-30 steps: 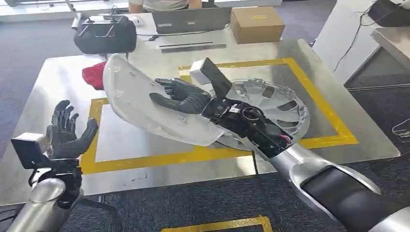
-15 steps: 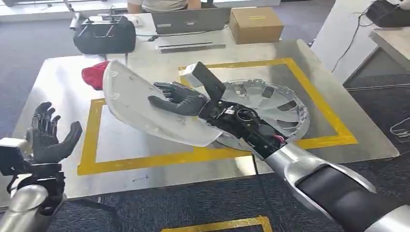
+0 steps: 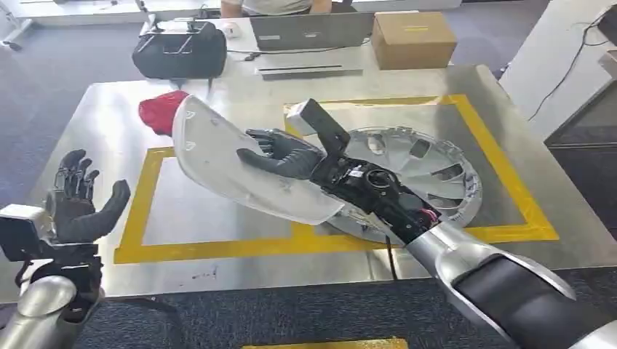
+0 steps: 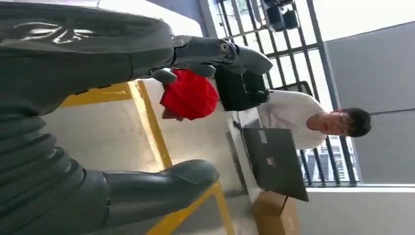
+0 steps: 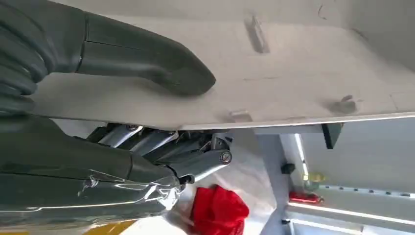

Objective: Take the parts from the cabinet and place them on the table.

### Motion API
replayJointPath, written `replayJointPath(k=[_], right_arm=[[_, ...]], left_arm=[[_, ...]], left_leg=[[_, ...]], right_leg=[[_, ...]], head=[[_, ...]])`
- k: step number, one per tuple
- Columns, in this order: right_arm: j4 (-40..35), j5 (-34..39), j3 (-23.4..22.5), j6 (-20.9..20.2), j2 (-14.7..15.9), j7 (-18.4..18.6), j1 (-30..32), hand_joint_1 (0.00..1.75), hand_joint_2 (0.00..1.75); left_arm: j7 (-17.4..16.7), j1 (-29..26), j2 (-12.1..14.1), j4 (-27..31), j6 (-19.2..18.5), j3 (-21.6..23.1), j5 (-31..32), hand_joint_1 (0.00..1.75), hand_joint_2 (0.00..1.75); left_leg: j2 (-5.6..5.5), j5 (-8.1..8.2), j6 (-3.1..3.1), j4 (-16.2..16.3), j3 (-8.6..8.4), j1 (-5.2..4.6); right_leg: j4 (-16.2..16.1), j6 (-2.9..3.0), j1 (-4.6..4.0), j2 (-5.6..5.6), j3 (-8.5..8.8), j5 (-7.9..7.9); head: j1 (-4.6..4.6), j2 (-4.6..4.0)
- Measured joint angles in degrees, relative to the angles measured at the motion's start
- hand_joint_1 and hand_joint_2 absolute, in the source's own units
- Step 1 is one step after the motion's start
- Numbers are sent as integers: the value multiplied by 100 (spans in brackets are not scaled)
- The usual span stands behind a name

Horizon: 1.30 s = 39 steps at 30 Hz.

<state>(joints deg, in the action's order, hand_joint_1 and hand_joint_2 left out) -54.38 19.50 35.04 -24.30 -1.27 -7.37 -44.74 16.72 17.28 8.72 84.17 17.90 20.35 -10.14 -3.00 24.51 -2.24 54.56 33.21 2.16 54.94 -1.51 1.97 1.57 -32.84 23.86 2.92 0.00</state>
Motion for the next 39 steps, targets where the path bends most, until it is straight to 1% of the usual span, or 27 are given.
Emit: replayJointPath(k=[1,2,4,5,6,7,8,9,10,11,14,15,16,17,19,20,21,22,24,25,26,27,28,29,32,35,39], right_arm=[[0,0,-2,0,-9,-2,-6,175,175],[0,0,0,-2,-9,0,-11,175,175],[2,0,0,0,-9,15,15,175,175],[2,0,0,0,-9,18,26,175,175],[2,0,0,0,-11,22,31,175,175],[2,0,0,0,-11,24,29,175,175],[2,0,0,0,-15,26,26,175,175],[2,0,0,0,-17,26,19,175,175],[2,0,0,0,-15,24,14,175,175],[2,0,-2,0,-15,24,6,175,175],[2,0,2,0,-15,33,11,175,175],[2,0,0,2,-16,33,5,175,175],[2,0,0,2,-15,33,0,175,175],[2,0,-2,0,-15,33,-7,175,175],[4,0,0,2,-15,35,19,175,175],[4,0,0,2,-15,37,40,175,175],[7,0,0,2,-15,39,55,175,175],[7,0,-2,9,-15,40,59,175,175],[7,0,-2,9,-15,42,37,175,175],[7,0,-2,11,-13,42,25,175,175],[9,0,-2,13,-15,42,13,175,175],[11,0,0,20,-15,50,0,175,175],[11,0,0,20,-15,48,6,175,175],[13,-2,-2,35,-15,55,10,175,175],[52,-37,0,52,-17,24,-31,175,175],[199,-199,6,120,-31,-103,-141,175,175],[689,-444,28,225,-149,-453,-472,175,175]], left_arm=[[0,23,6,15,0,0,2,0,175],[0,39,9,24,0,0,2,0,175],[-2,14,13,26,0,0,0,0,175],[-2,-3,17,26,0,0,0,0,175],[-4,-12,22,26,0,0,0,0,175],[-4,-10,26,31,2,0,0,0,175],[-4,-9,30,44,0,0,0,0,175],[-4,-4,35,57,2,0,2,0,175],[-2,9,37,61,0,0,2,0,175],[-4,18,37,63,2,0,0,0,175],[-4,10,41,77,2,0,0,0,175],[-4,8,39,94,0,0,0,0,175],[-2,11,35,107,2,0,2,0,175],[-2,20,37,109,0,0,0,0,175],[-4,11,37,109,0,0,0,0,175],[-4,1,33,109,0,0,-2,0,175],[-4,-6,31,109,0,0,0,0,175],[-4,-11,31,109,0,0,-2,0,175],[-4,-8,31,112,0,0,-2,0,175],[-4,-8,26,112,0,0,-2,0,175],[-2,-3,24,112,0,0,-4,0,175],[-2,-9,24,112,-2,0,-6,0,175],[0,-11,26,112,-6,0,-9,0,175],[9,-22,24,114,-7,0,-6,0,175],[15,-16,22,120,-44,0,-9,0,175],[15,3,4,120,-103,0,-9,0,175],[46,87,-39,118,-140,2,-33,0,175]], left_leg=[[165,111,-11,256,116,-19],[227,306,-25,741,372,-27],[253,633,-28,1726,951,-27],[253,646,-16,1974,1140,-32],[254,517,9,1902,1160,-38],[257,263,50,1544,1024,-55],[270,-25,98,1018,786,-76],[325,-289,152,454,512,-114],[529,-331,219,62,335,-186],[536,-310,219,3,305,-233],[414,-290,258,5,309,-252],[384,-308,287,-55,257,-192],[365,-299,307,-67,227,-186],[345,-288,344,-65,209,-184],[291,-268,373,-59,191,-189],[260,-259,379,-55,185,-192],[232,-246,381,-50,172,-192],[205,-229,378,-44,154,-192],[154,-178,348,-15,97,-192],[146,-144,334,-4,86,-191],[136,-141,313,20,101,-227],[127,-150,294,26,131,-214],[125,-130,315,75,166,-247],[128,-135,320,52,166,-226],[148,-134,318,36,151,-216],[147,-149,287,3,143,-211],[147,-155,256,-10,141,-207]], right_leg=[[-5,36,-5,-29,20,14],[-5,72,-18,-64,30,26],[-5,114,-52,-135,40,54],[-5,130,-72,-170,49,65],[-5,144,-88,-198,63,77],[-5,148,-104,-227,84,95],[-6,149,-114,-254,115,115],[-7,141,-122,-281,149,139],[-11,123,-131,-303,161,160],[-4,90,-173,-313,147,180],[-52,14,-165,-423,203,214],[-44,-22,-164,-429,201,262],[115,-34,-146,-320,133,388],[516,-38,-138,-251,-27,598],[1559,-66,-140,-184,-536,995],[1911,-77,-141,-175,-745,1062],[1943,-77,-140,-175,-808,978],[1715,-64,-140,-176,-747,769],[687,-17,-141,-167,-334,143],[186,22,-149,-137,-155,-60],[121,40,-184,-110,-63,-6],[32,67,-184,-116,3,38],[-11,58,-154,-116,-1,46],[-6,57,-172,-110,-5,46],[-5,63,-192,-86,-8,49],[-5,80,-195,-87,-12,53],[-4,92,-197,-88,-16,54]], head=[[-61,0],[-121,0],[-174,0],[-184,0],[-187,0],[-187,0],[-189,0],[-191,0],[-191,0],[-196,0],[-182,0],[-171,0],[-156,0],[-110,0],[-64,0],[-58,0],[-36,0],[-10,0],[52,0],[69,0],[43,0],[65,0],[56,0],[19,0],[-16,0],[-62,0],[-93,0]])
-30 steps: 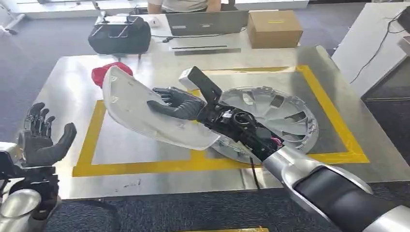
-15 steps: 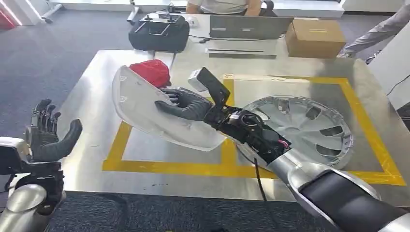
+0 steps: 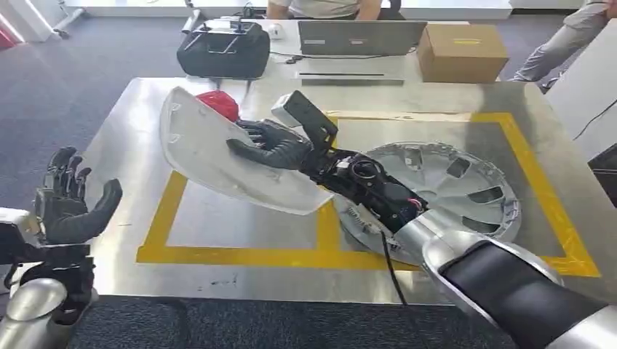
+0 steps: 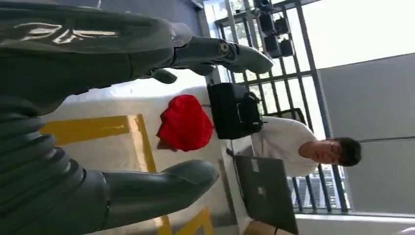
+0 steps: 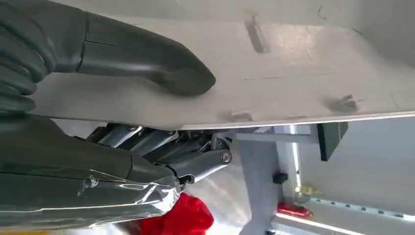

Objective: Take the parts from the cabinet and place them on the table.

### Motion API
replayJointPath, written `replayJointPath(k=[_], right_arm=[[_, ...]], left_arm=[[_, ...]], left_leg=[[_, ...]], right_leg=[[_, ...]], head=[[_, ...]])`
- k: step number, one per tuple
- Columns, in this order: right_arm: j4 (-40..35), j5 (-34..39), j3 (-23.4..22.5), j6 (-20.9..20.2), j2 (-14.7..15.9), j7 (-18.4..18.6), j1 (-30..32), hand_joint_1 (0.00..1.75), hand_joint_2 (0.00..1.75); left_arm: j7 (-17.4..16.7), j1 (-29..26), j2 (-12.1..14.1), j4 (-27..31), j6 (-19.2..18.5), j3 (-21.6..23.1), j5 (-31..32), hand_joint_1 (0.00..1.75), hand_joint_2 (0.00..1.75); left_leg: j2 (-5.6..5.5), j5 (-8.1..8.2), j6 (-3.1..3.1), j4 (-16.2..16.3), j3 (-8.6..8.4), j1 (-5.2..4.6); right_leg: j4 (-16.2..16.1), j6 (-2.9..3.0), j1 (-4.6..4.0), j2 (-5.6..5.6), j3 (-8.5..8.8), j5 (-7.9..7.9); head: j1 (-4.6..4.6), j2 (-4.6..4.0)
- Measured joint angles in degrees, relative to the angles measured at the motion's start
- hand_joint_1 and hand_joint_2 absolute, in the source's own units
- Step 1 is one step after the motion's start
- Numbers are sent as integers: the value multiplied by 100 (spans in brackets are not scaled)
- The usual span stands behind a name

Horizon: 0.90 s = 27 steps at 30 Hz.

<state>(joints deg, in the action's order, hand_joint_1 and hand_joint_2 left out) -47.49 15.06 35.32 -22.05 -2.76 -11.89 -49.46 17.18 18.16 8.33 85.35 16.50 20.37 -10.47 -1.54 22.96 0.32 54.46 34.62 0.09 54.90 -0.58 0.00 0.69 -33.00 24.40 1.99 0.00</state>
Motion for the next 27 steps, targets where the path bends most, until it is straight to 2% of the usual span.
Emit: replayJointPath(k=[6,12,27], right_arm=[[979,-293,77,149,-243,-155,-403,175,175],[1653,-539,183,371,-459,-166,-533,175,175],[2362,-999,413,664,-771,-96,-601,175,175]], left_arm=[[120,117,-83,-77,-39,11,-96,0,175],[264,218,-181,-219,-111,15,-177,0,175],[509,351,-339,-546,-273,15,-258,0,175]], left_leg=[[1,0,-4,1,0,0],[0,2,-2,3,2,-2],[0,3,-1,5,4,-9]], right_leg=[[-1,2,2,-3,2,-1],[-6,1,5,-5,3,-1],[-18,0,20,-5,7,-1]], head=[[-15,0],[-15,0],[-15,0]])
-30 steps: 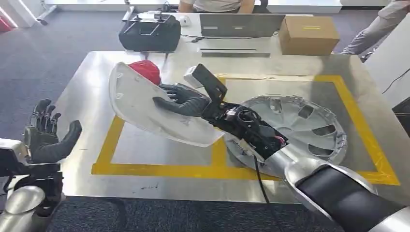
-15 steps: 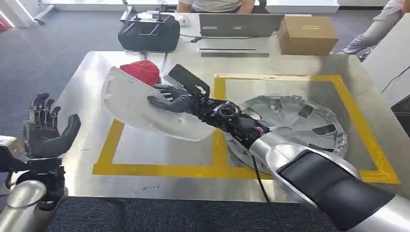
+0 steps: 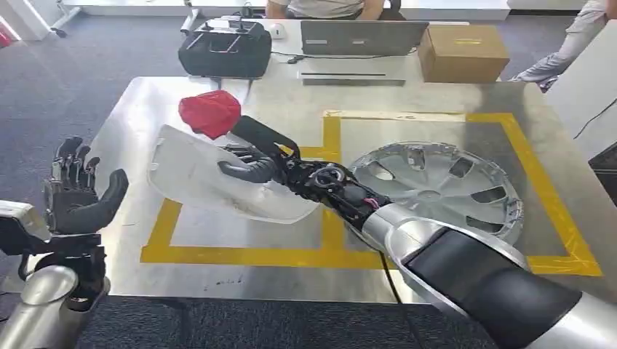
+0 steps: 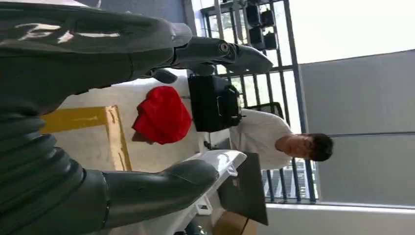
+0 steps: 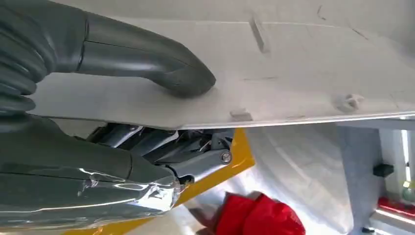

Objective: Take the parts from the cabinet and place them on the table.

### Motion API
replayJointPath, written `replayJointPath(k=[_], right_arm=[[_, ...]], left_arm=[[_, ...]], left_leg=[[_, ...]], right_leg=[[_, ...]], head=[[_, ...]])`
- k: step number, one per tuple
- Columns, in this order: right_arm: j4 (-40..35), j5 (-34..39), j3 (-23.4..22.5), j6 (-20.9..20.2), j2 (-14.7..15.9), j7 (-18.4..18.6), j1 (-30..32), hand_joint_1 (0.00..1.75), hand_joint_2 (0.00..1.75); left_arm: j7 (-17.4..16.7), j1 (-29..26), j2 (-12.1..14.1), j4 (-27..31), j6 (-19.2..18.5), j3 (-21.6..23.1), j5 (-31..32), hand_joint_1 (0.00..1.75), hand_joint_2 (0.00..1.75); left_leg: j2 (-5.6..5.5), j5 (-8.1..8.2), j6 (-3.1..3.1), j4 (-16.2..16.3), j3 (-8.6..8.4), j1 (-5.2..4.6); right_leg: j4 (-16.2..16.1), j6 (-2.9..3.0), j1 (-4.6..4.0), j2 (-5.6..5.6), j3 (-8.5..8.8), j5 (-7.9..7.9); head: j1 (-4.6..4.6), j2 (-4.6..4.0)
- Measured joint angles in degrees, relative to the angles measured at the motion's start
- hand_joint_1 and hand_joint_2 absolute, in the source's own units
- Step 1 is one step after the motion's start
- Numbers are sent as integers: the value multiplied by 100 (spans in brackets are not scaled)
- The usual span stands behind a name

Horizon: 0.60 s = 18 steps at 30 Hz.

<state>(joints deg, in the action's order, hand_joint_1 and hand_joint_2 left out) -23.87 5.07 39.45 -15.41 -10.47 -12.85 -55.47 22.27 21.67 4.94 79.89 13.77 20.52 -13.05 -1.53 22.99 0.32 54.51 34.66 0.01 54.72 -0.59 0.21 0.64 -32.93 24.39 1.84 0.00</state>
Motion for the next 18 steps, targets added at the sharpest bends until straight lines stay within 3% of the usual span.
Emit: replayJointPath(k=[18], right_arm=[[417,-680,341,846,-66,238,189,175,175]], left_arm=[[96,45,-155,-232,-127,2,-140,0,175]], left_leg=[[1,3,-5,0,0,0]], right_leg=[[-1,0,1,2,-1,0]], head=[[-4,0]])
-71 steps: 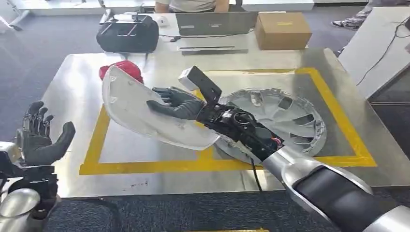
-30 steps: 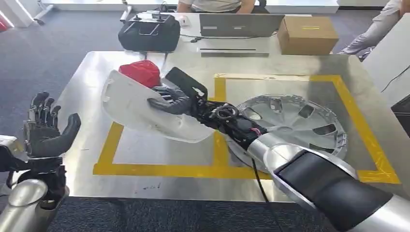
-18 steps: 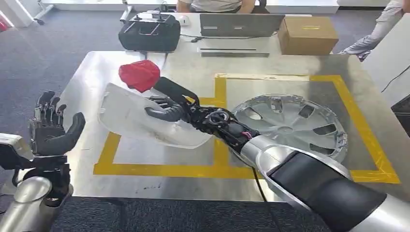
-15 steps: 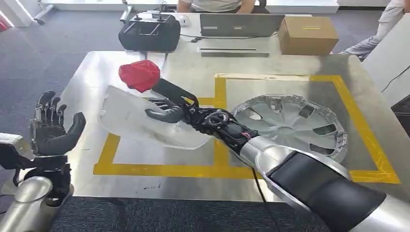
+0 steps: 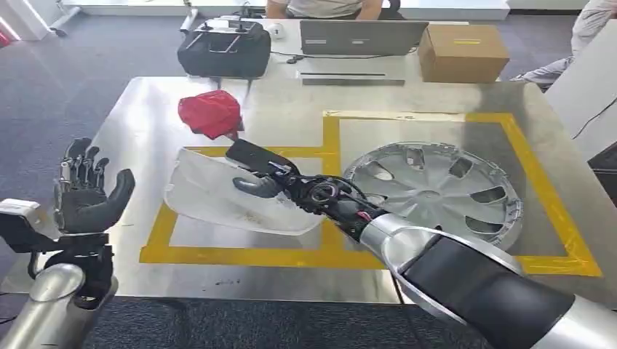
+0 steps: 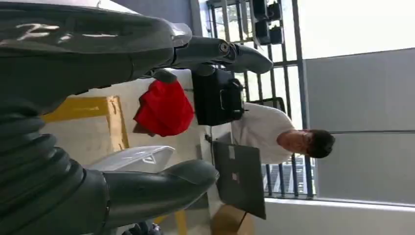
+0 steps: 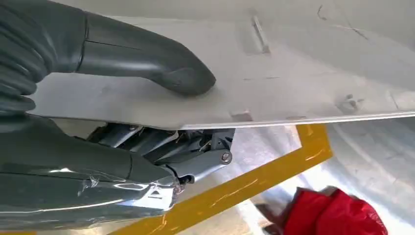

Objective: Take the parts from the cabinet and place them on the table.

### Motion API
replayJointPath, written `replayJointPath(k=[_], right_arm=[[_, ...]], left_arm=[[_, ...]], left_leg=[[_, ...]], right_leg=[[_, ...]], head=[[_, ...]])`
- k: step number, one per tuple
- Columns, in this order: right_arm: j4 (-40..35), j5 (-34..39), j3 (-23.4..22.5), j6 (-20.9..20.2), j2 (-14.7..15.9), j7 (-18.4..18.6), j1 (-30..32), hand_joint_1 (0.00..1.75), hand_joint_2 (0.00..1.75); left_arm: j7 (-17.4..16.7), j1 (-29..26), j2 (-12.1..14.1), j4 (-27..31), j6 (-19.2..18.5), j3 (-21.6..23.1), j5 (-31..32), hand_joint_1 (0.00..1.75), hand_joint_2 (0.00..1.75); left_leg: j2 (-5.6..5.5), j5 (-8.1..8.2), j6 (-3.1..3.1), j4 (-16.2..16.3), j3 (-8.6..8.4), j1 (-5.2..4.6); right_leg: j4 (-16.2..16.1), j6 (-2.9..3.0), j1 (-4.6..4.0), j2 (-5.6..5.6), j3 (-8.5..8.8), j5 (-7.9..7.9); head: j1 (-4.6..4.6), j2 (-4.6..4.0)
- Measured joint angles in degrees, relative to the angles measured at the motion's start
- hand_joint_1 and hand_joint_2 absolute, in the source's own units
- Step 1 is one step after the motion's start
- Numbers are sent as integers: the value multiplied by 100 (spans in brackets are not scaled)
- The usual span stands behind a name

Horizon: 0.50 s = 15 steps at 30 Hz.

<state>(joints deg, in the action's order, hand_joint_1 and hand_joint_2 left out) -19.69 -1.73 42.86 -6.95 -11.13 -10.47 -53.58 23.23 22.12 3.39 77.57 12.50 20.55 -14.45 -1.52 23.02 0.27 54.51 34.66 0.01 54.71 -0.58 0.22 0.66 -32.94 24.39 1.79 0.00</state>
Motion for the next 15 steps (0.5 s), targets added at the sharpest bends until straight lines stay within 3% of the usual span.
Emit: replayJointPath(k=[7,15], right_arm=[[85,-525,158,875,-85,164,32,175,175],[164,-1128,330,2285,-129,501,95,175,175]], left_arm=[[-114,-2,-44,-15,105,0,-101,0,175],[-140,-4,-111,-15,177,63,-98,0,175]], left_leg=[[0,0,-1,-1,0,0],[0,0,-1,0,0,0]], right_leg=[[0,0,-1,0,0,0],[0,-1,0,0,0,1]], head=[[-2,0],[-4,0]])
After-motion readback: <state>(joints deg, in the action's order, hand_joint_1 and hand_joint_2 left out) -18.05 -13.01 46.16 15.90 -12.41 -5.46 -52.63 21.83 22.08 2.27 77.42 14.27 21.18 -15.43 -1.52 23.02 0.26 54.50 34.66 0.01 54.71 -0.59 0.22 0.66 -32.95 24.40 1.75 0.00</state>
